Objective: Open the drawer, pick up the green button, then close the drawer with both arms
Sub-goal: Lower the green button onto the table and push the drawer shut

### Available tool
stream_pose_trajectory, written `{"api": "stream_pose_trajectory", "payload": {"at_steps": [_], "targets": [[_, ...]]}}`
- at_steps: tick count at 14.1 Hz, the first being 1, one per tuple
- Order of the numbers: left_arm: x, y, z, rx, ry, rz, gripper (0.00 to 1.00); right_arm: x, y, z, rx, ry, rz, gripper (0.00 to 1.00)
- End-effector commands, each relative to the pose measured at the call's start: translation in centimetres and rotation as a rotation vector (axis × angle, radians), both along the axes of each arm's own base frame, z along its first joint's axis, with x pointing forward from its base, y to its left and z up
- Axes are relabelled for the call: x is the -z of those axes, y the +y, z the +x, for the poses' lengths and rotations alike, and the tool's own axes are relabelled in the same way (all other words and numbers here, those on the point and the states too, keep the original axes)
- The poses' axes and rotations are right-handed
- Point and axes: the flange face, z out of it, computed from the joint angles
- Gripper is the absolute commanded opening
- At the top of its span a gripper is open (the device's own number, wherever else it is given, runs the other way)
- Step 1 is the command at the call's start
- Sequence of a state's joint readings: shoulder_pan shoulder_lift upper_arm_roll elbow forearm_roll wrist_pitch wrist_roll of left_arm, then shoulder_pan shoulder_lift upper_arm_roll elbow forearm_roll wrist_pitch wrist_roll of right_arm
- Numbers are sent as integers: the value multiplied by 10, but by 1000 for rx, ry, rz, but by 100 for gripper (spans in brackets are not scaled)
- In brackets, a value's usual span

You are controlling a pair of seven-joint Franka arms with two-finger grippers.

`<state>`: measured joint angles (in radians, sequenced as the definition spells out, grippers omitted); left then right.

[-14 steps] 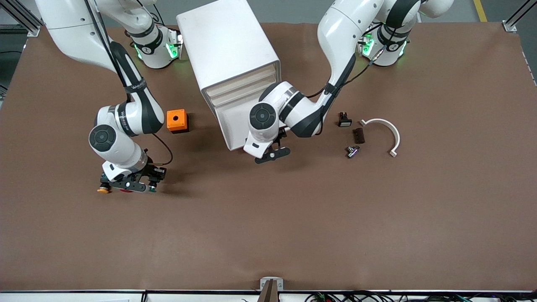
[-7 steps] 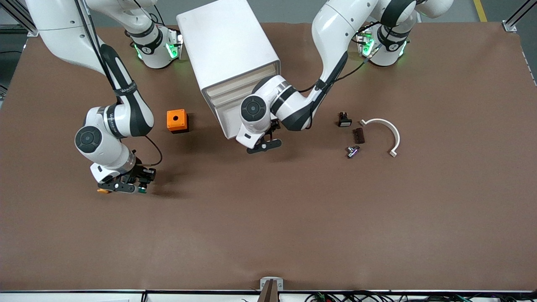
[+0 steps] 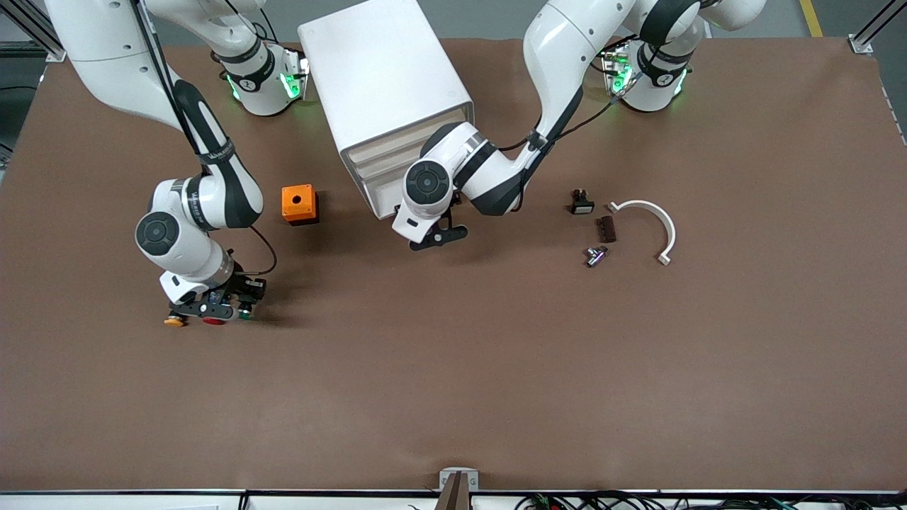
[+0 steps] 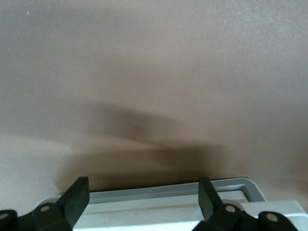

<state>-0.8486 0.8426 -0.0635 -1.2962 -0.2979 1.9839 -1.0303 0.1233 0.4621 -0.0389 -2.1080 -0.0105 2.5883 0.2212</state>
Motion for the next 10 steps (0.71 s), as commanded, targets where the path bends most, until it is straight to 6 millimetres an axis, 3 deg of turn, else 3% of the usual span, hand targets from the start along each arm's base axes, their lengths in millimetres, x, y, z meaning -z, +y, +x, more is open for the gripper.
{"api": "stream_pose_trajectory", "payload": {"at_steps": [1,10], "targets": [[-3,-13,-17,19,34,-46,100,0,-2,-3,-18,-7,2,0],[-6,-28,-35,-32,135,-114,100,3,20,-5,-46,-3,8,0]]}}
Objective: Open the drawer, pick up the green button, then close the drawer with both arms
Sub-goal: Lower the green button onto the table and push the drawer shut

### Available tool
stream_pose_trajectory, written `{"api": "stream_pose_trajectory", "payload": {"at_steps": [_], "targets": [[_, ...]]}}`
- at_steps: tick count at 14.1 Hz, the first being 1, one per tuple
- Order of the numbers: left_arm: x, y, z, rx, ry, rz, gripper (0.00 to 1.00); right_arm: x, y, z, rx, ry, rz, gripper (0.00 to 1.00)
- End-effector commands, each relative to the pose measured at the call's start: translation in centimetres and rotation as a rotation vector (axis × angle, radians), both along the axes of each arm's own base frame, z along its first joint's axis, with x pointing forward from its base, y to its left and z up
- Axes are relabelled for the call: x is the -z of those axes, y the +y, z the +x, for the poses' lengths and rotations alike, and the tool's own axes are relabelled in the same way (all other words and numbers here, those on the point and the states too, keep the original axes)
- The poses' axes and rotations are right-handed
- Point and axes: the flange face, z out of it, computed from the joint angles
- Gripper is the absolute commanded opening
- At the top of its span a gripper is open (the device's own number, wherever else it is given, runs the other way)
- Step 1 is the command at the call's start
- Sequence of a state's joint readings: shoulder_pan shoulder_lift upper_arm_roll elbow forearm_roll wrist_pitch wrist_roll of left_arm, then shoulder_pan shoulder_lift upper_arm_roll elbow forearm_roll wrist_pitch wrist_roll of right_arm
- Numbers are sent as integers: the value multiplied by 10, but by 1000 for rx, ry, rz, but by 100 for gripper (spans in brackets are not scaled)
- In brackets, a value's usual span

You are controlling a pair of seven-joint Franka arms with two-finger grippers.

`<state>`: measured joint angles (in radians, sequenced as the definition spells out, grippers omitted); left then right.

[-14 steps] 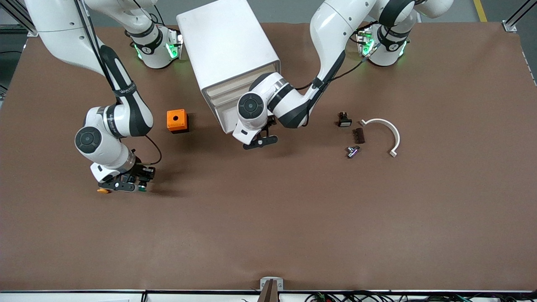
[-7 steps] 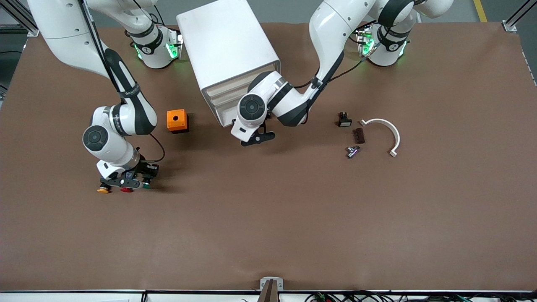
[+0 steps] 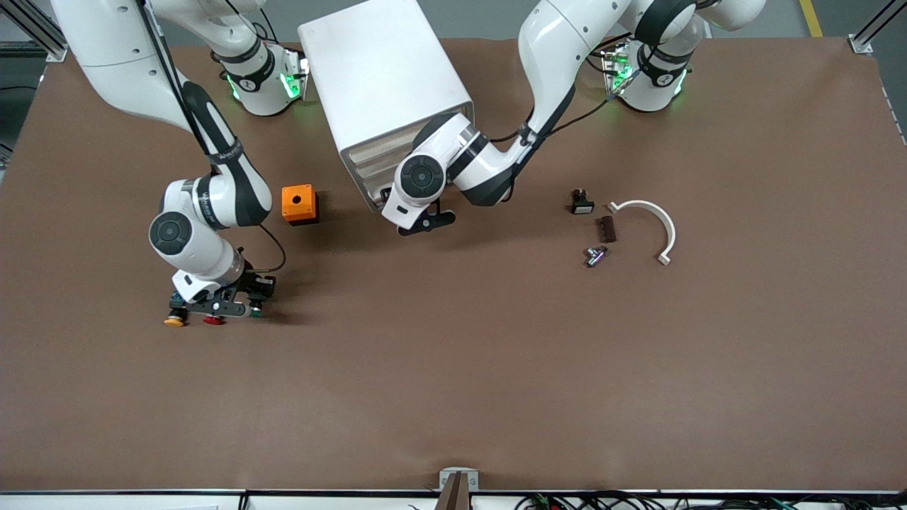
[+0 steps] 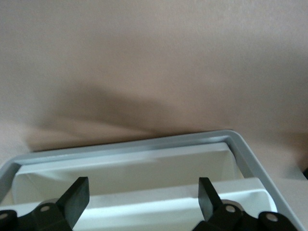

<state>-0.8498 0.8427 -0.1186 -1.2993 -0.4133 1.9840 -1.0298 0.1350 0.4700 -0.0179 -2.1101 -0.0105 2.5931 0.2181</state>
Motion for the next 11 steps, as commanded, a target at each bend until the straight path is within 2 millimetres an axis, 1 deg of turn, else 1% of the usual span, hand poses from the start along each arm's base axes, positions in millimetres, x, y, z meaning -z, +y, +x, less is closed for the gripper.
{"api": "stream_pose_trajectory", "payload": {"at_steps": [1,7,9,11], "targets": [[-5,-8,-9,-19,46,-50,100,-1,2,-2,-14,-8,0,0],[-4,-10,-13,-23,61,-57,100,5,5,0,-6,-15,1,0],[-5,-15,-19,-21,80,-71,100,9,7,1,-6,-28,3,0],[-6,-15,-20,-22,81,-71,100,10,8,0,-5,-25,4,0]]}}
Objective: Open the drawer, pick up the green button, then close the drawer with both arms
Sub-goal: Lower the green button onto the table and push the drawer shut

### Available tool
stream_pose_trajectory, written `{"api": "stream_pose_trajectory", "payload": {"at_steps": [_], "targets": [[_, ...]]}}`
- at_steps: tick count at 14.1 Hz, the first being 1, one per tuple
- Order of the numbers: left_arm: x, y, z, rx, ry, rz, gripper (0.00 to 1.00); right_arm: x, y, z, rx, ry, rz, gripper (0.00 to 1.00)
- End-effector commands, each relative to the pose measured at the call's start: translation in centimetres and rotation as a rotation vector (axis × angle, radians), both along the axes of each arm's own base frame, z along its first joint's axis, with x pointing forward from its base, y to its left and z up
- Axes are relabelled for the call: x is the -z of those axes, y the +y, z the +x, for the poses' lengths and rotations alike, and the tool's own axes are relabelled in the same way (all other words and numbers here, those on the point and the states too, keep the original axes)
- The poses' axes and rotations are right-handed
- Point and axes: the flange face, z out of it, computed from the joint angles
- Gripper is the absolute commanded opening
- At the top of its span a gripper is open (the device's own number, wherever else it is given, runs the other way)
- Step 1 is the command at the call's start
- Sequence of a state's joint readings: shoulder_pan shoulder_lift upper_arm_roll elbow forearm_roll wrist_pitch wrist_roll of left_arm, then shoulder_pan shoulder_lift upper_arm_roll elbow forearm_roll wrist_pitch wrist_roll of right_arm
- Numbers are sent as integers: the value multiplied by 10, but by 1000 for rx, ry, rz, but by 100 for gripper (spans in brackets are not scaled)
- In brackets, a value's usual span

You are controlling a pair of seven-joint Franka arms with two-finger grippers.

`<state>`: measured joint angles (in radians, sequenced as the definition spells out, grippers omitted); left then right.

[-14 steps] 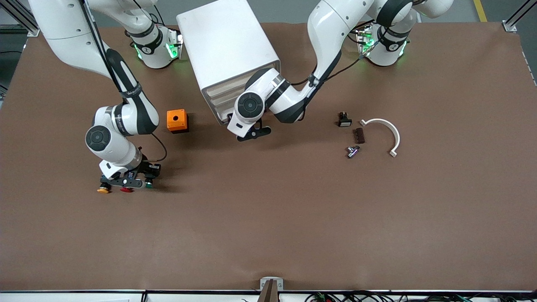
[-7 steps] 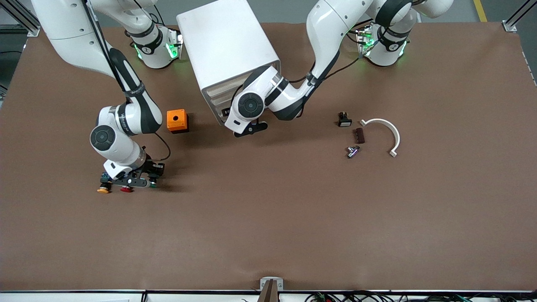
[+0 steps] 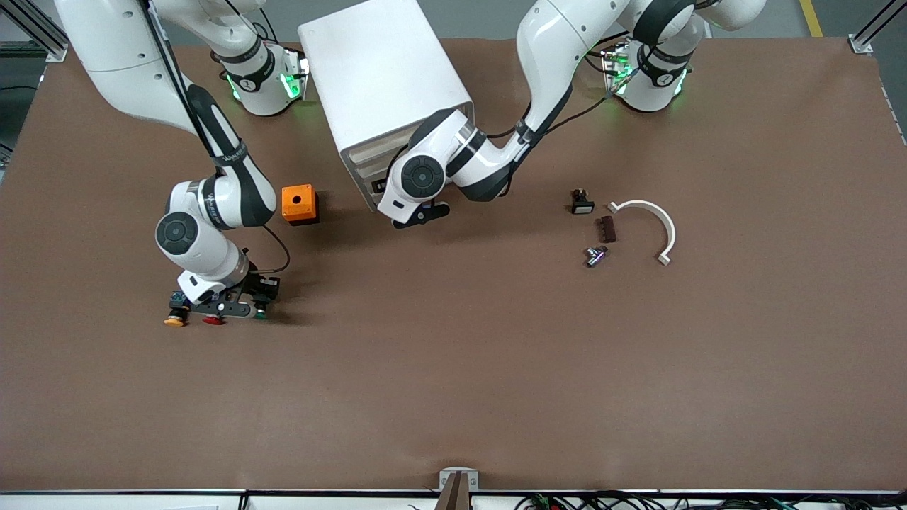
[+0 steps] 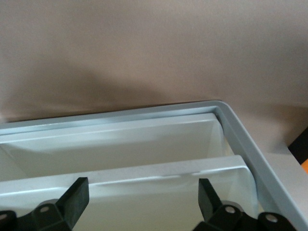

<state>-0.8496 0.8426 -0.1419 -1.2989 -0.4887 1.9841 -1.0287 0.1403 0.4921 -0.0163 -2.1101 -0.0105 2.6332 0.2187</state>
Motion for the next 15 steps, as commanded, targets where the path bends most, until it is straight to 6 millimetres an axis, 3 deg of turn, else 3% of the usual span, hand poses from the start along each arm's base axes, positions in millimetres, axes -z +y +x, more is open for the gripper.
{"api": "stream_pose_trajectory", "payload": {"at_steps": [1,2,3,6,9,13,15], "targets": [[-1,-4,-7,2,17,-24,100,1,4,0,3,-3,0,8],[-4,-4,-6,2,14,-27,100,0,3,0,5,-4,0,75],[-9,-2,-2,-5,9,-31,100,0,3,1,7,-4,1,100],[-24,15,29,-42,-23,-39,100,-12,3,8,-2,-12,1,100],[-47,41,67,-101,-51,-59,100,-45,3,17,-1,44,-7,100],[-83,95,129,-205,-101,-82,100,-119,-1,26,-18,69,-11,100],[-102,137,162,-231,-163,-46,100,-156,-10,29,-26,92,-12,100]]}}
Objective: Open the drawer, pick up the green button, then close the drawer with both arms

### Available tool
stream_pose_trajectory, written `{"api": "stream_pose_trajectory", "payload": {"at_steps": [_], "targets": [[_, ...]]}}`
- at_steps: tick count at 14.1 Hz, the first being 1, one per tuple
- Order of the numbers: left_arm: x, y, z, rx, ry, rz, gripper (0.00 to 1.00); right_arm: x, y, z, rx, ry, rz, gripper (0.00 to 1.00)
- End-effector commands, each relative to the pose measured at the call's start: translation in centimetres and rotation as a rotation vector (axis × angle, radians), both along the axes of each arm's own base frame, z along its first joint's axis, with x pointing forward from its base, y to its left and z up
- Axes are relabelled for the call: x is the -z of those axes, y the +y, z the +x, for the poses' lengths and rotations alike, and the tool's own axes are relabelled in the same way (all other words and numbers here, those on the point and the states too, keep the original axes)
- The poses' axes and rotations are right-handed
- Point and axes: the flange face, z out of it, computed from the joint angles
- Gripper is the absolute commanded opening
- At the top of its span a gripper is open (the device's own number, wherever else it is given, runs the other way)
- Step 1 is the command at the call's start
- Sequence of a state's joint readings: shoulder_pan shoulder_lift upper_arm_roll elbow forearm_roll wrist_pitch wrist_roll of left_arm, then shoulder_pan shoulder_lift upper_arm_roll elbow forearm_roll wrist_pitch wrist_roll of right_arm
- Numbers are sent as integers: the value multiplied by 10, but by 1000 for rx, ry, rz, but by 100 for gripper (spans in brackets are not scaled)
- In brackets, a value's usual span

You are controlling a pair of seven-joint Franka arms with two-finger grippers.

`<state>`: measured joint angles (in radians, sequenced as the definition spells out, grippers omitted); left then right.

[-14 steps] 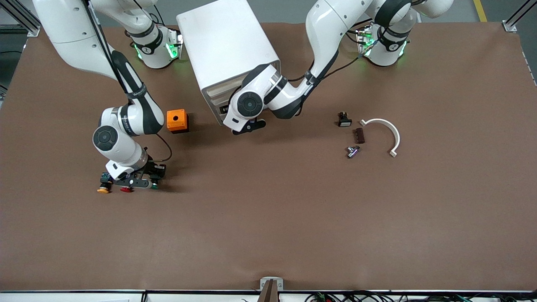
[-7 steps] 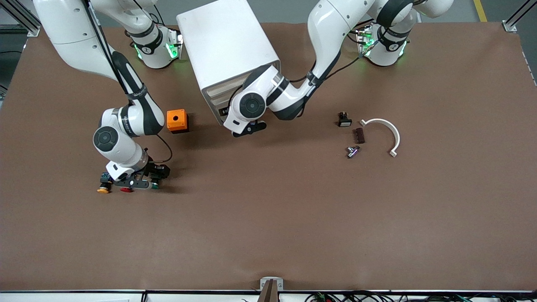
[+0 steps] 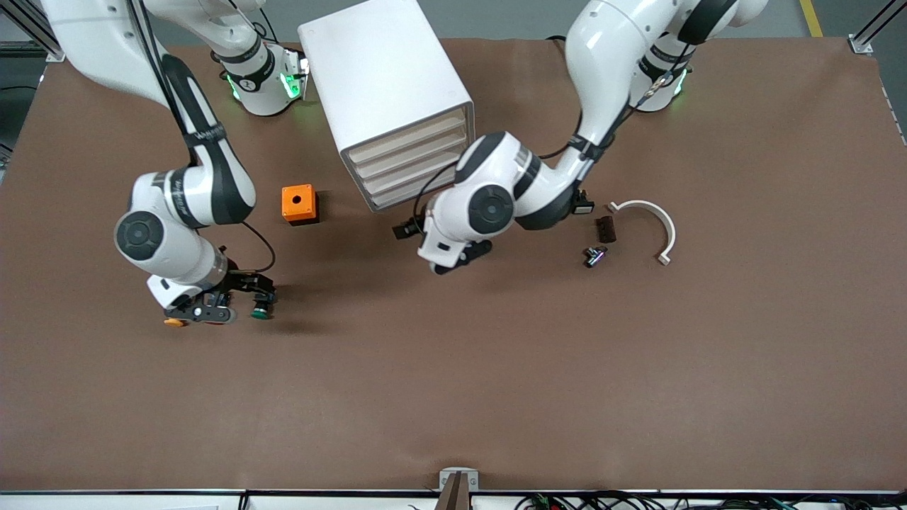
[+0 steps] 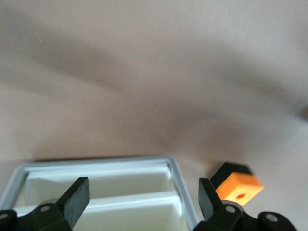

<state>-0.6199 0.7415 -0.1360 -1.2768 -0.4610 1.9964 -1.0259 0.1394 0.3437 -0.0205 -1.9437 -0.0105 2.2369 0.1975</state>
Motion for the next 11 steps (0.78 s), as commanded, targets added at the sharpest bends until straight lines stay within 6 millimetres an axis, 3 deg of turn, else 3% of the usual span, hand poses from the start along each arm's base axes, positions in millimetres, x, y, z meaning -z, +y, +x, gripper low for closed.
{"api": "stream_pose_trajectory", "payload": {"at_steps": [1,4,7,9,11], "targets": [[-16,51,27,-4,-41,81,100,-56,-15,-1,-18,18,1,100],[-35,98,49,1,-62,167,100,-111,-35,-3,-38,39,4,100],[-62,137,68,-31,-67,156,100,-162,-63,-19,-49,38,10,100],[-82,159,75,61,-112,123,100,-193,-84,-36,-57,37,15,100],[-98,196,83,175,-148,90,100,-220,-93,-50,-77,28,18,100]]}}
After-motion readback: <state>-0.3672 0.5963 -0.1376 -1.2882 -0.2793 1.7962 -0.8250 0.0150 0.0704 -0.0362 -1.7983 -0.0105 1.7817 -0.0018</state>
